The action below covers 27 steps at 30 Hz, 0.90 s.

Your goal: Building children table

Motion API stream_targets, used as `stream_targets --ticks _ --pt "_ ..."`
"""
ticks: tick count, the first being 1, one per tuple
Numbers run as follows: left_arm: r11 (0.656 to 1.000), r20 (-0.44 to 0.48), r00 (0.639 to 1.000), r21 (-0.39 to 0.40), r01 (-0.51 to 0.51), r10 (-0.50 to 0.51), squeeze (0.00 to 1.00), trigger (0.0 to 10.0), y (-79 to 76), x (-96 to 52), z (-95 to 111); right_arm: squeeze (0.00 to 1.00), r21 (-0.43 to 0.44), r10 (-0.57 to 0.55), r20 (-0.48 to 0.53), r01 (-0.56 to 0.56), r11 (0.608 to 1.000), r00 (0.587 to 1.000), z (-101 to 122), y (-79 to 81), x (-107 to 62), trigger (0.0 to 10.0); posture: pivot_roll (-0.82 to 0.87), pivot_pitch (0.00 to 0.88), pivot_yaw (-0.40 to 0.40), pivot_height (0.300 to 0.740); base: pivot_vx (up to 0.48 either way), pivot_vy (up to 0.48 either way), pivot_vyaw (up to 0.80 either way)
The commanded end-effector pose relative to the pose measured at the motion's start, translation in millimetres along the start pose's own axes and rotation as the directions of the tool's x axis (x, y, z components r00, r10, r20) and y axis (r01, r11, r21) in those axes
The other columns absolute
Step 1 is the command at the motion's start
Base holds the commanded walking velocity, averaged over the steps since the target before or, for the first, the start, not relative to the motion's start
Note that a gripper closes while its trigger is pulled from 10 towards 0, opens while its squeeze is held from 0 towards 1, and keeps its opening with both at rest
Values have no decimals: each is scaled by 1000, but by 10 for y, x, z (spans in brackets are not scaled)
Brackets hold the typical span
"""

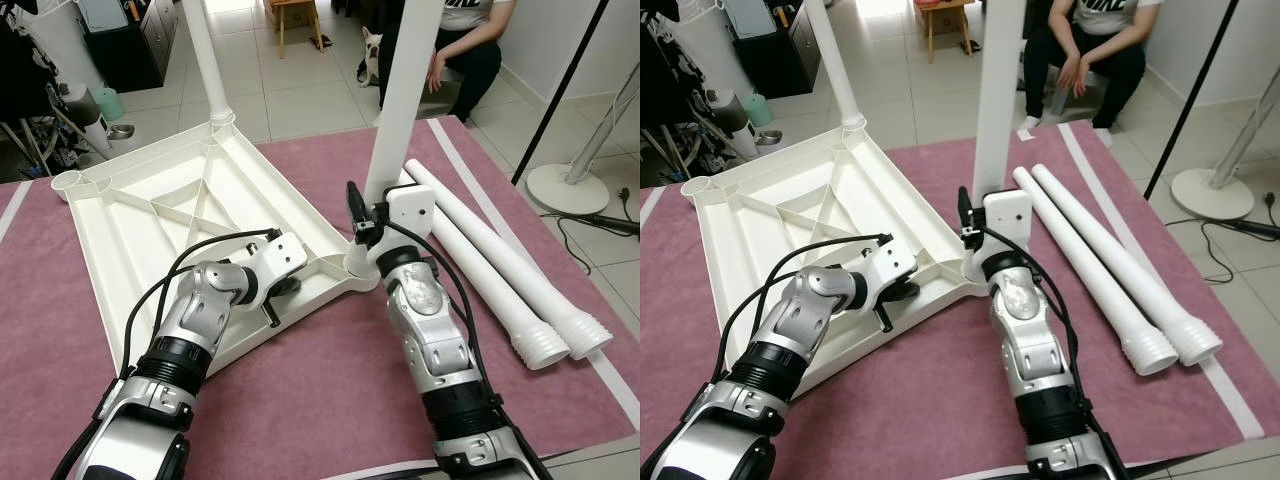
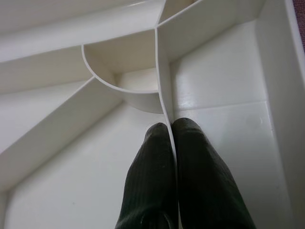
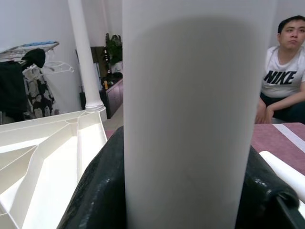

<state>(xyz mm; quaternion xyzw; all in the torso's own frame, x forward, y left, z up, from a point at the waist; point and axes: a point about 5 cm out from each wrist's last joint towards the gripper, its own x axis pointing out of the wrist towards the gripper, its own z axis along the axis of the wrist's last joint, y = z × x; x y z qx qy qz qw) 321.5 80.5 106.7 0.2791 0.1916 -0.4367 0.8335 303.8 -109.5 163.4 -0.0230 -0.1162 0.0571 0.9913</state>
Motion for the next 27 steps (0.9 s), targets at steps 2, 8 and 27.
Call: stream_targets --ticks 2,8,27 --pt "915 -34 915 61 -400 402 0 10000 224 -76 -95 0 -55 -83 -226 72 996 971 -463 -124 -191 10000 1 5 121 740 0 0 0" --pt "915 -32 915 60 -400 402 0 10000 226 -67 -88 0 -154 -126 -216 94 984 968 -497 -87 -254 10000 -3 7 121 740 0 0 0" --pt "916 -28 917 63 -395 398 0 10000 225 -48 -68 0 -240 -400 -238 346 907 885 -621 -261 -413 10000 -7 8 126 740 0 0 0"
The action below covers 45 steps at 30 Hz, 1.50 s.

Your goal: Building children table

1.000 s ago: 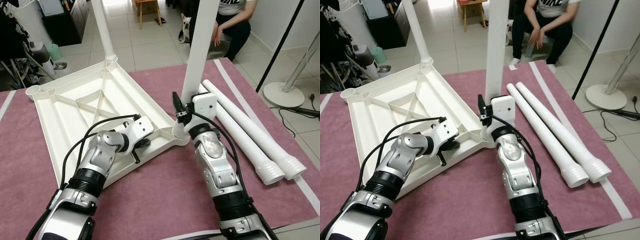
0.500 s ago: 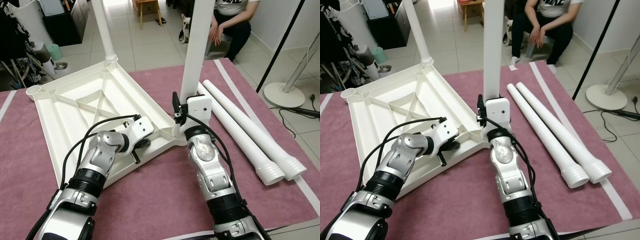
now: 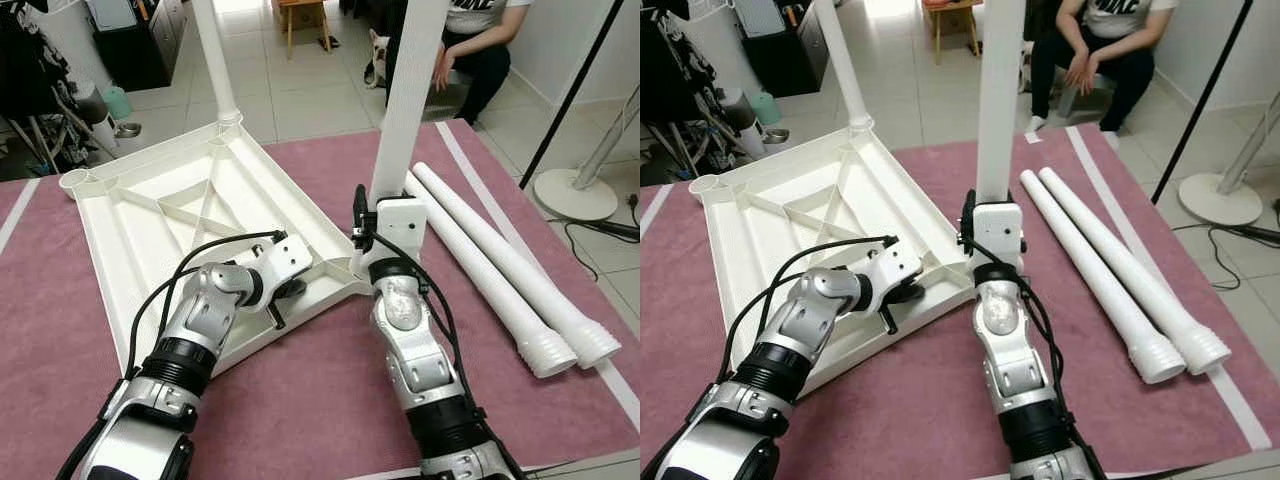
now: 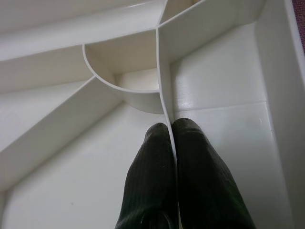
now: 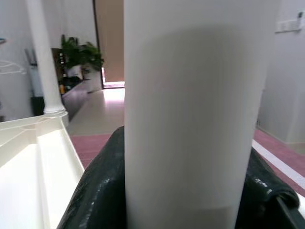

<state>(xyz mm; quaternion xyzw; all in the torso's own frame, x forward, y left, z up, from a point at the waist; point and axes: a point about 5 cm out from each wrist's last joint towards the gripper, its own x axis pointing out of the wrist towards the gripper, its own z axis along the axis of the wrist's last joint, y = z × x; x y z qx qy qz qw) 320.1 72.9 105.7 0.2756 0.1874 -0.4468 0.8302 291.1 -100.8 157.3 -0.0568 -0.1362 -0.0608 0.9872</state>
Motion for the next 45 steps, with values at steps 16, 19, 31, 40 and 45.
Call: stream_targets --ticks 16,19,31,40,45 --pt "907 -41 907 69 -415 418 0 10000 281 -103 -111 1000 -89 -79 -264 57 994 961 -560 -201 -193 10000 -6 4 120 740 0 0 0" --pt "907 -41 907 69 -416 419 0 10000 283 -104 -112 0 -56 -26 -247 13 998 969 -521 -152 -173 10000 -6 2 121 740 0 0 0" --pt "906 -40 907 68 -417 420 0 10000 285 -103 -110 0 -15 78 -206 -83 996 975 -444 -109 -85 10000 -7 0 120 740 0 0 0" --pt "906 -43 906 68 -419 422 0 10000 285 -102 -113 0 -12 181 -117 -184 983 976 -336 -117 -11 10000 -6 0 120 740 0 0 0" --pt "906 -43 906 68 -418 422 0 10000 282 -99 -112 0 16 250 -83 -250 968 965 -285 -92 11 10000 -6 0 120 740 0 0 0"
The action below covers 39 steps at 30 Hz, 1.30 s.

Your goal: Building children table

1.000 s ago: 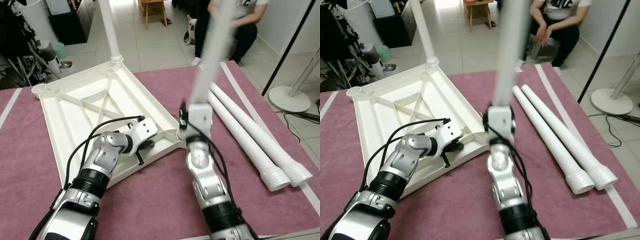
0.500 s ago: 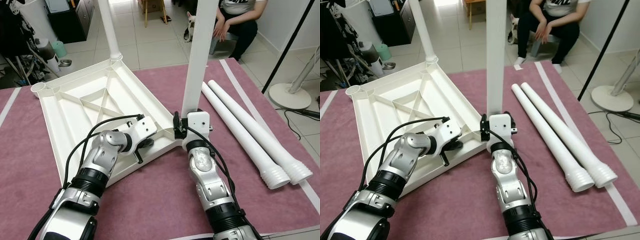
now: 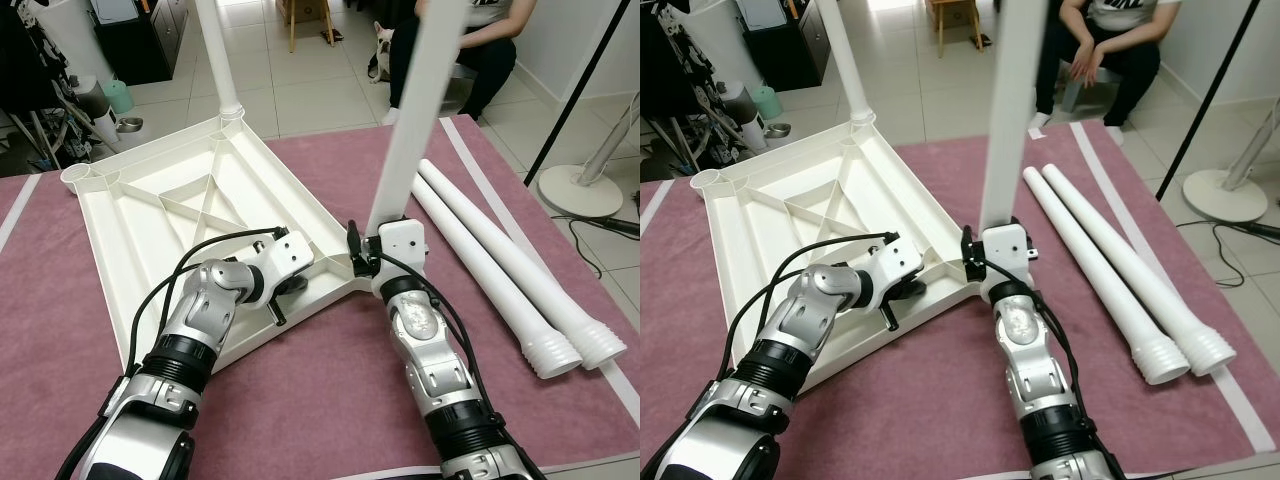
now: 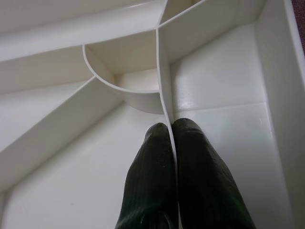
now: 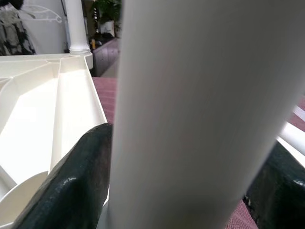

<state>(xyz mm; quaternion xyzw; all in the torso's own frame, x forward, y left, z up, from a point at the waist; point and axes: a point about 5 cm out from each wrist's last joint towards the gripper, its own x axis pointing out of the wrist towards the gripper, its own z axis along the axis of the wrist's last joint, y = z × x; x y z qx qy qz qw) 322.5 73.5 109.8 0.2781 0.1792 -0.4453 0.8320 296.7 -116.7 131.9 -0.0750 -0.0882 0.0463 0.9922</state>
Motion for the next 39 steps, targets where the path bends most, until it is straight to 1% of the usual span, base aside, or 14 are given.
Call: stream_targets --ticks 1,4,5,6,7,10,13,14,15,39 --pt "910 -57 909 63 -409 413 0 10000 247 -85 -143 0 22 58 8 -58 998 998 11 41 26 10000 -6 0 120 740 0 0 0" --pt "910 -57 909 63 -409 413 0 10000 247 -85 -143 0 22 58 8 -58 998 998 11 41 26 10000 -6 0 120 740 0 0 0" --pt "910 -58 909 63 -409 413 0 10000 247 -85 -144 0 37 100 16 -101 994 995 30 63 30 10000 -6 0 120 740 0 0 0" --pt "910 -58 909 63 -409 413 0 10000 247 -85 -144 0 37 100 16 -101 994 995 30 63 30 10000 -6 0 120 740 0 0 0" --pt "910 -58 909 62 -410 413 0 10000 245 -87 -147 0 39 143 23 -144 989 989 50 76 33 10000 -4 3 119 740 0 0 0" --pt "910 -59 909 62 -410 414 0 10000 244 -88 -148 0 39 171 27 -172 984 985 62 82 33 10000 -4 3 119 740 0 0 0" --pt "910 -61 909 61 -410 413 0 10000 243 -91 -155 0 24 191 31 -192 981 981 77 37 58 10000 -5 3 119 740 0 0 0" --pt "910 -61 909 60 -409 412 0 10000 242 -91 -155 0 15 200 36 -200 980 979 86 21 67 6510 -6 5 120 740 0 0 0" --pt "911 -60 909 60 -409 412 0 10000 240 -91 -155 0 14 207 38 -208 978 978 89 9 73 0 -6 6 120 740 0 0 0" --pt "911 -60 909 60 -408 412 0 10000 238 -91 -154 0 15 212 39 -212 977 977 90 6 75 0 -6 5 120 740 0 0 0"
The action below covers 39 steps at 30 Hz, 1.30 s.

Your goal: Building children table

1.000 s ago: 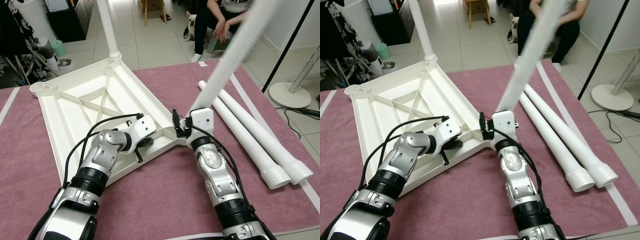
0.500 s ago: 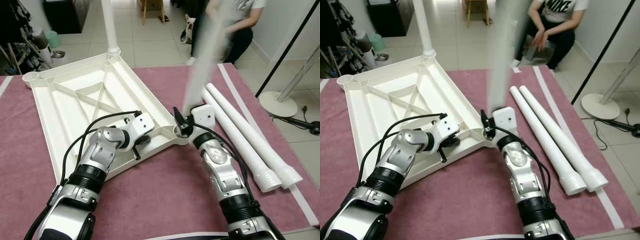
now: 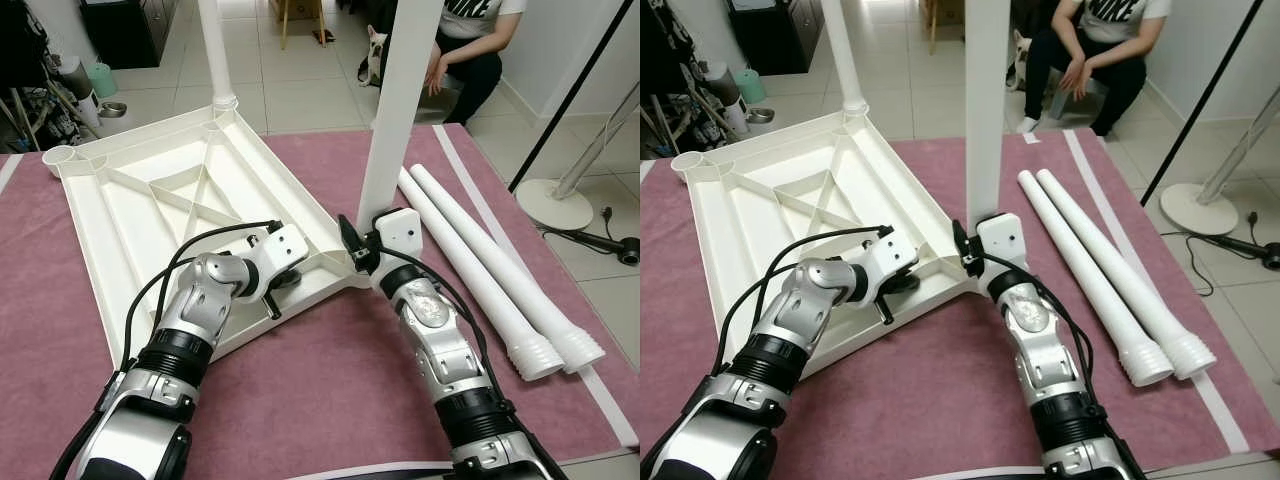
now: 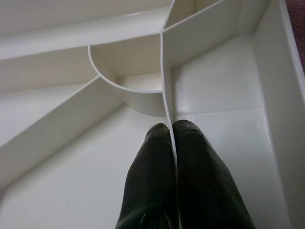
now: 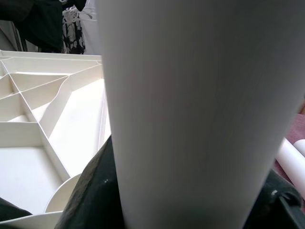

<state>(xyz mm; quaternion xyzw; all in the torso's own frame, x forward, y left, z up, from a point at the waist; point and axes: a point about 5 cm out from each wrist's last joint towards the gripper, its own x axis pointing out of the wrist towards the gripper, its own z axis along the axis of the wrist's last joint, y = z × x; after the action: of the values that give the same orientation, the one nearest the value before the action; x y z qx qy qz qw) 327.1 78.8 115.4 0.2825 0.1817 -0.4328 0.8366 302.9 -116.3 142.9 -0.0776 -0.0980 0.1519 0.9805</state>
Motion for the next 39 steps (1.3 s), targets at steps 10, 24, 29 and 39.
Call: stream_targets --ticks 10,24,29,39 --pt "921 -46 920 57 -386 389 0 10000 161 -45 -167 0 9 4 1 -4 1000 1000 -5 25 0 0 -6 5 120 740 0 0 0" --pt "921 -46 920 57 -386 389 0 10000 161 -45 -167 0 9 4 1 -4 1000 1000 -5 25 0 0 -6 5 120 740 0 0 0" --pt "921 -46 920 57 -386 389 0 10000 161 -45 -167 0 9 4 1 -4 1000 1000 -5 25 0 0 -6 5 120 740 0 0 0" --pt "921 -46 920 57 -386 389 0 10000 160 -46 -168 0 1 9 -2 -9 1000 1000 -10 21 1 0 -5 0 0 740 0 0 0"
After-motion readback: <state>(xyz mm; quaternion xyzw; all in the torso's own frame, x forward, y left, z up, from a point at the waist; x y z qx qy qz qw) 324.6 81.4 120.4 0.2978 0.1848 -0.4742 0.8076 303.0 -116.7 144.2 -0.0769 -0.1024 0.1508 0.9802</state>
